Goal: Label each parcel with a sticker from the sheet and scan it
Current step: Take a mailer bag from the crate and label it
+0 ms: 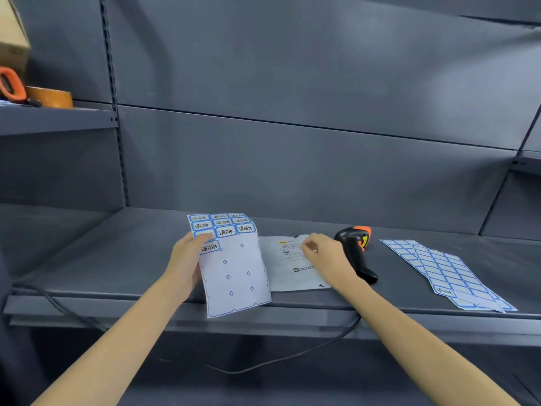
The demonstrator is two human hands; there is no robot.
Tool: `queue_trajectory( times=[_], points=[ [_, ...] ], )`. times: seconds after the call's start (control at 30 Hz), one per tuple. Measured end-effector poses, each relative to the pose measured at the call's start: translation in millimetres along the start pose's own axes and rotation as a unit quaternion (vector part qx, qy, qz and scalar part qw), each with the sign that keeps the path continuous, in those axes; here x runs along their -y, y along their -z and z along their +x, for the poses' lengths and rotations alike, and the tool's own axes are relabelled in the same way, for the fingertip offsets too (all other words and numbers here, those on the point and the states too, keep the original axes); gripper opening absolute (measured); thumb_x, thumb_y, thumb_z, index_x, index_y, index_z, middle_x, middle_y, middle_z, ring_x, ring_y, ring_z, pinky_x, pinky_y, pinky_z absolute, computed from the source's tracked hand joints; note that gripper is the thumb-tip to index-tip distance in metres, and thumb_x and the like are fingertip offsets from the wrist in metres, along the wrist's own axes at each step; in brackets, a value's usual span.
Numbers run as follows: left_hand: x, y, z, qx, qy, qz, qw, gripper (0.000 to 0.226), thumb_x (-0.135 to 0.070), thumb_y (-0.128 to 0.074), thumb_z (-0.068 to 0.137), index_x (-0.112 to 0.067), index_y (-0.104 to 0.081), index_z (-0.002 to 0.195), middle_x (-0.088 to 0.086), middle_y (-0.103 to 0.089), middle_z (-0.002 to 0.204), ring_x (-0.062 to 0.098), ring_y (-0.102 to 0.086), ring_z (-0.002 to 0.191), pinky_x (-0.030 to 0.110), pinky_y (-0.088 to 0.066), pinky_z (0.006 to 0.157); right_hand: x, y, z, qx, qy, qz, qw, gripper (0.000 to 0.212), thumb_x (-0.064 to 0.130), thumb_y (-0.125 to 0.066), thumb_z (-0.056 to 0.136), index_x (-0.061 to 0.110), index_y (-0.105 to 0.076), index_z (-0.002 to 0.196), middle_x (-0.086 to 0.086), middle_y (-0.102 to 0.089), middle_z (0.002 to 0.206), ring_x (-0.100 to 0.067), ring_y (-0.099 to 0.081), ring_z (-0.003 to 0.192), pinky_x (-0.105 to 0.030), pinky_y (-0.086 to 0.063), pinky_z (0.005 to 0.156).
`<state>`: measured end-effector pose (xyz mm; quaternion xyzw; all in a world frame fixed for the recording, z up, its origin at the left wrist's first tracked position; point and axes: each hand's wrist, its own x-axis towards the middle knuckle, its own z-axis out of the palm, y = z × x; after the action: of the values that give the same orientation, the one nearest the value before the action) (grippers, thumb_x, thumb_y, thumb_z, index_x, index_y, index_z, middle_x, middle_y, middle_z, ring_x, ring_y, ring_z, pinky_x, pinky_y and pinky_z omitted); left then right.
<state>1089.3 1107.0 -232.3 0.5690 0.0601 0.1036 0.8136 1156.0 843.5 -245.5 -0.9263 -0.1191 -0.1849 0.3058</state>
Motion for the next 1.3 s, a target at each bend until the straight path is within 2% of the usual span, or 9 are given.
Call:
queue_trajectory(
  times=[0.1,0.27,0.43,0.57,0.7,0.9,1.0,1.1,1.3],
  points=[
    [-0.1,2.8,-1.9,-0.003,0.002,0.008,1.000,0.024,-0.007,-0.050,0.093,-0.014,-0.066,0.109,0.008,-0.072,0.107,0.030,-0.067,0.098,0.045,-0.050,0.092,-3.3,-6.7,0.9,0.072,0.050,-0.127,0.988,0.015,0.019,-0.047,0.094,0.013,-0.061,0.093,0.000,-0.061,0.096,-0.023,-0.058,0.085,-0.033,-0.047,0.075],
    [0.4,5.6,-2.4,-0.008,0.007,0.006,1.000,0.025,-0.006,-0.049,0.094,-0.013,-0.065,0.112,0.008,-0.072,0.108,0.031,-0.067,0.099,0.046,-0.050,0.092,-5.1,-5.7,0.6,0.117,0.087,-0.189,0.971,0.019,0.023,-0.043,0.095,0.016,-0.062,0.096,0.001,-0.065,0.099,-0.023,-0.058,0.088,-0.030,-0.041,0.069],
    [1.0,5.5,-1.8,-0.012,0.014,-0.007,1.000,0.024,-0.007,-0.050,0.093,-0.015,-0.066,0.110,0.008,-0.072,0.107,0.029,-0.068,0.096,0.042,-0.052,0.087,-2.5,6.5,4.2,0.231,0.078,-0.247,0.938,0.029,0.037,-0.038,0.098,0.028,-0.064,0.105,0.008,-0.063,0.101,-0.021,-0.055,0.101,-0.032,-0.033,0.093],
    [-1.5,-7.9,-3.6,0.005,0.012,-0.012,1.000,0.026,-0.008,-0.049,0.094,-0.014,-0.065,0.114,0.007,-0.072,0.107,0.028,-0.068,0.098,0.041,-0.052,0.087,15.8,30.4,5.6,0.171,-0.029,0.021,0.985,0.028,0.041,-0.041,0.098,0.032,-0.067,0.105,0.010,-0.068,0.106,-0.012,-0.059,0.100,-0.028,-0.044,0.090],
    [-9.4,-39.0,-5.3,0.042,-0.002,-0.010,0.999,0.024,-0.009,-0.049,0.096,-0.014,-0.065,0.112,0.005,-0.072,0.106,0.022,-0.069,0.092,0.035,-0.055,0.078,45.5,45.1,1.7,0.191,-0.110,0.297,0.929,0.031,0.050,-0.046,0.096,0.027,-0.059,0.111,0.005,-0.069,0.109,-0.014,-0.066,0.101,-0.031,-0.050,0.094],
    [-15.4,-83.0,-3.7,0.084,-0.036,0.109,0.990,0.026,-0.019,-0.049,0.098,-0.013,-0.058,0.121,0.000,-0.066,0.119,0.019,-0.063,0.106,0.033,-0.050,0.087,48.5,63.7,-9.5,0.111,-0.100,0.343,0.927,0.024,0.018,-0.067,0.089,0.006,-0.062,0.109,-0.008,-0.072,0.104,-0.019,-0.069,0.086,-0.027,-0.056,0.073],
    [-9.7,-73.7,6.8,0.003,-0.028,0.325,0.945,0.044,-0.029,-0.054,0.095,-0.014,-0.043,0.134,0.002,-0.049,0.132,0.021,-0.047,0.118,0.029,-0.042,0.088,16.3,94.1,-7.2,0.003,-0.133,0.328,0.935,0.023,0.015,-0.068,0.088,0.003,-0.061,0.106,-0.010,-0.070,0.100,-0.023,-0.065,0.083,-0.032,-0.055,0.069],
    [-6.4,-53.7,15.6,-0.118,0.081,0.534,0.833,0.056,-0.032,-0.055,0.091,-0.010,-0.033,0.137,0.016,-0.036,0.137,0.033,-0.033,0.126,0.035,-0.032,0.100,-41.7,133.9,-3.3,-0.106,-0.179,0.194,0.959,0.028,0.024,-0.071,0.086,0.007,-0.062,0.107,-0.009,-0.066,0.105,-0.024,-0.062,0.089,-0.039,-0.052,0.080],
    [9.7,-37.7,21.2,-0.132,0.158,0.660,0.723,0.079,-0.054,-0.073,0.072,-0.009,-0.038,0.128,0.012,-0.043,0.131,0.028,-0.039,0.123,0.030,-0.032,0.096,-149.4,179.5,-21.7,-0.145,-0.274,-0.054,0.949,0.036,0.028,-0.070,0.086,0.005,-0.058,0.111,-0.017,-0.065,0.112,-0.034,-0.055,0.103,-0.033,-0.036,0.076]
  ],
)
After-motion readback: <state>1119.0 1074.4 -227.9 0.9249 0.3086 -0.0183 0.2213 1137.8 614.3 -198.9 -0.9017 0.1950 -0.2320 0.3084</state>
